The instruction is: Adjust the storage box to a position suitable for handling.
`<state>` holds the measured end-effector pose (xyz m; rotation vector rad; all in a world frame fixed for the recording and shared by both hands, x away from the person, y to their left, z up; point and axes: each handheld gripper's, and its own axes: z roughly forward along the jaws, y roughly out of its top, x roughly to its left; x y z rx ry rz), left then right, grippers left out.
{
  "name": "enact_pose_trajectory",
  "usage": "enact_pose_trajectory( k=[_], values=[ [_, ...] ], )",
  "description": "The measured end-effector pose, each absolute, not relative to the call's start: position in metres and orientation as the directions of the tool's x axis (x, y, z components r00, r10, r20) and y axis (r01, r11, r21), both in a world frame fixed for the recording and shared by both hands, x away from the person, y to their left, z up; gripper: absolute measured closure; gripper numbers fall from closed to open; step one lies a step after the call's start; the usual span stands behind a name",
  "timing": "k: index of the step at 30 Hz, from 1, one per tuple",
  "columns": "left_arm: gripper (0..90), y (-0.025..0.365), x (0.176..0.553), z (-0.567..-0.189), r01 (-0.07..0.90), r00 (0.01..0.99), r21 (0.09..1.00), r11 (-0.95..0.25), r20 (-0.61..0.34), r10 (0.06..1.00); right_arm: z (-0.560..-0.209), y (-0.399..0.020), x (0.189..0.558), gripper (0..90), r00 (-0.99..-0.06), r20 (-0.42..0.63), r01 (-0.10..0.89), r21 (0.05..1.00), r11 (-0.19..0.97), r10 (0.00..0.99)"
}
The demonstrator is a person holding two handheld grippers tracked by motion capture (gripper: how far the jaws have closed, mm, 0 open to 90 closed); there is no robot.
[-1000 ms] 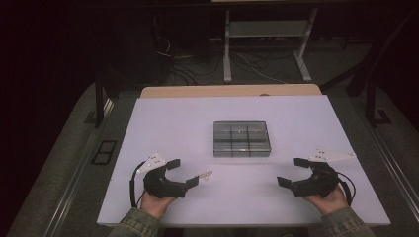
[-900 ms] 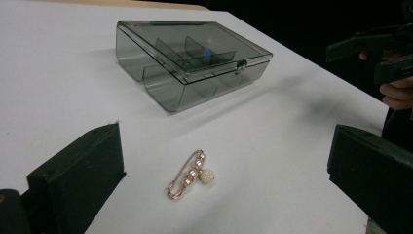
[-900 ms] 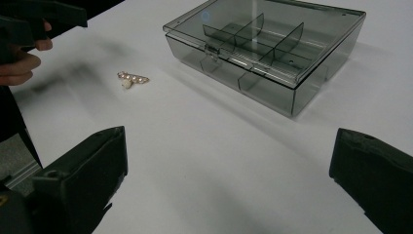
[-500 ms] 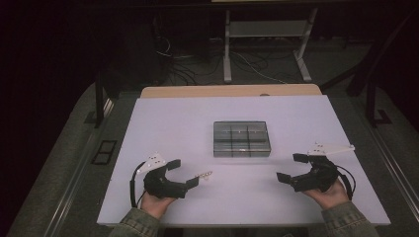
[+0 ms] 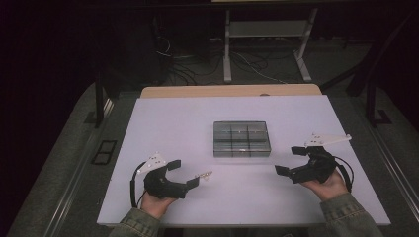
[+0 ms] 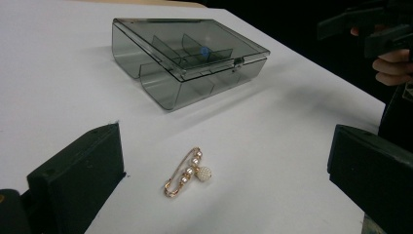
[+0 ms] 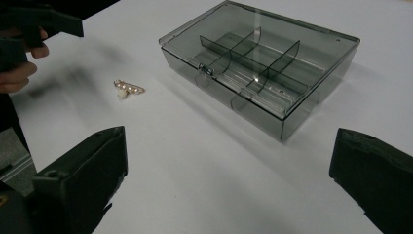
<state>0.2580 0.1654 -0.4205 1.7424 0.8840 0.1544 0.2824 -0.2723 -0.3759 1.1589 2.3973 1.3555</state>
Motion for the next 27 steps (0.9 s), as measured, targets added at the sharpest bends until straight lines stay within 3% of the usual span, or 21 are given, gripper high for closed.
enact_pose_trajectory(
  k=[27],
  values=[
    [0.0,0.166,0.258,-0.42,0.48,0.711,0.871,-0.1,-0.32,0.626,-0.356,-0.242,0.326,0.4,-0.729,0.205,0.526,0.778,0.343,0.653]
  ],
)
